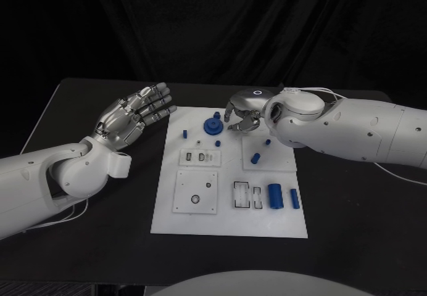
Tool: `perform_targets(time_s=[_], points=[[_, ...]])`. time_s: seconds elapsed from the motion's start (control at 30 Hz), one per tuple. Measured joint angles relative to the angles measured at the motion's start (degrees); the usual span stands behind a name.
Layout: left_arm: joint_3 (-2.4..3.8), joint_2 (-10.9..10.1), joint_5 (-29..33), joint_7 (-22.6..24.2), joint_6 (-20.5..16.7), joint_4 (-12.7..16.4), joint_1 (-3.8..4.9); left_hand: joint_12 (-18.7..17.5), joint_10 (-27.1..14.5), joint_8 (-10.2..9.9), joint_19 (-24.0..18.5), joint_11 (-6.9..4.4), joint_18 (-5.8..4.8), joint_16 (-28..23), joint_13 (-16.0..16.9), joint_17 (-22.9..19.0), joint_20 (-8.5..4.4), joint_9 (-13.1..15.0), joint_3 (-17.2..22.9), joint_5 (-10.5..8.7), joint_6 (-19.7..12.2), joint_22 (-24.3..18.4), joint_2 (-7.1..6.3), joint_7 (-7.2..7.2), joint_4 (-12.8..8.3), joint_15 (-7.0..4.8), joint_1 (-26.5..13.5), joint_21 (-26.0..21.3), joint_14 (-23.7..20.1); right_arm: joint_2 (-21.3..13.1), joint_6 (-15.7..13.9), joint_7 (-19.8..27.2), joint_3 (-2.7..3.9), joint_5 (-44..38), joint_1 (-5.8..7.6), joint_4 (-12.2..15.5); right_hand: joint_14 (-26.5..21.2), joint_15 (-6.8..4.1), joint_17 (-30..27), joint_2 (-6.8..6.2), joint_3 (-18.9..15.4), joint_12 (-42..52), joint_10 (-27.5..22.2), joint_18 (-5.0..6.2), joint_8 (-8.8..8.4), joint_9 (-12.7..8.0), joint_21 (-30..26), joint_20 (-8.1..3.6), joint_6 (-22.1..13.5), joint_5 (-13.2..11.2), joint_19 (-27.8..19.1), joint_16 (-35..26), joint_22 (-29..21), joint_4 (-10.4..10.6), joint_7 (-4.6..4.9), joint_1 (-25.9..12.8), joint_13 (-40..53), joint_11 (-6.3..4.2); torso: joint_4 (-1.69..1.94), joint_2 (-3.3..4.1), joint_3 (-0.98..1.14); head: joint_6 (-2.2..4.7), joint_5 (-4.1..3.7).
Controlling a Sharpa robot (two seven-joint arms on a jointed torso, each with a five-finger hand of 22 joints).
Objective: Assemble the parts on the task board
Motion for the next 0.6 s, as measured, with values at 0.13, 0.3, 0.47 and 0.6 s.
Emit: perform_targets(time_s=[0.13,0.3,0.47,0.6], points=[[0.00,-0.18,0.00,0.00,0.00,0.06,-0.01,0.00,0.00,0.00,0.00,0.00,-0.01,0.00,0.00,0.00,0.00,0.00,0.00,0.00,0.00,0.00,0.00,0.00,0.00,0.00,0.00,0.00,0.00,-1.45,-1.00,-0.02,-0.03,0.10,0.32,1.26,0.00,0.00,0.00,0.24,-0.23,0.00,0.00,0.00,0.00,0.00,-0.70,0.00,0.00,-0.11,0.00,0.00,0.00,0.23,0.00,-0.24,0.00,0.00,0.02,0.00,-0.01,0.14,-0.04],[0.00,-0.27,0.00,0.00,0.00,0.12,-0.01,0.00,0.00,0.00,0.00,0.00,0.00,0.00,0.00,0.00,0.00,0.00,0.00,0.00,0.00,0.00,0.00,0.00,0.00,0.00,0.00,0.00,0.00,-4.98,-3.22,-0.13,-0.01,0.46,2.61,4.97,0.00,0.00,0.00,0.03,-0.39,0.00,0.00,0.01,-0.67,-0.24,-1.03,0.00,-0.21,-0.22,0.00,0.00,0.00,0.39,0.21,-0.44,0.00,0.00,0.01,0.00,-0.02,0.29,-0.04],[0.00,-0.32,0.01,0.01,0.00,0.12,-0.01,0.00,0.00,0.00,0.00,0.00,0.00,0.23,0.00,0.00,0.00,0.00,0.00,0.00,0.00,0.03,0.00,0.00,0.00,0.00,0.00,0.23,0.00,-9.86,-5.58,-0.15,0.05,0.97,4.42,9.14,0.00,0.00,0.00,-0.01,-0.22,0.00,0.00,0.00,-0.96,-0.34,-1.00,0.01,-0.19,-0.22,0.00,0.00,0.00,0.56,0.19,-0.48,0.00,0.00,-0.10,-0.02,-0.03,0.29,-0.04],[0.00,-0.34,0.01,0.01,-0.01,0.21,-0.01,0.00,0.00,0.00,0.00,0.00,-0.01,0.23,0.00,0.00,0.00,0.00,0.16,0.00,0.00,0.06,0.00,0.00,-0.16,0.00,0.00,0.23,0.00,-14.14,-7.92,0.39,-0.03,1.88,4.83,11.47,0.01,-0.62,-0.01,0.00,-0.22,0.00,0.00,0.01,-0.96,-0.30,0.15,-0.48,0.60,0.07,-0.05,0.00,0.00,0.56,-0.20,-0.48,0.00,-0.64,-0.17,-0.04,-0.03,0.62,-0.08]])
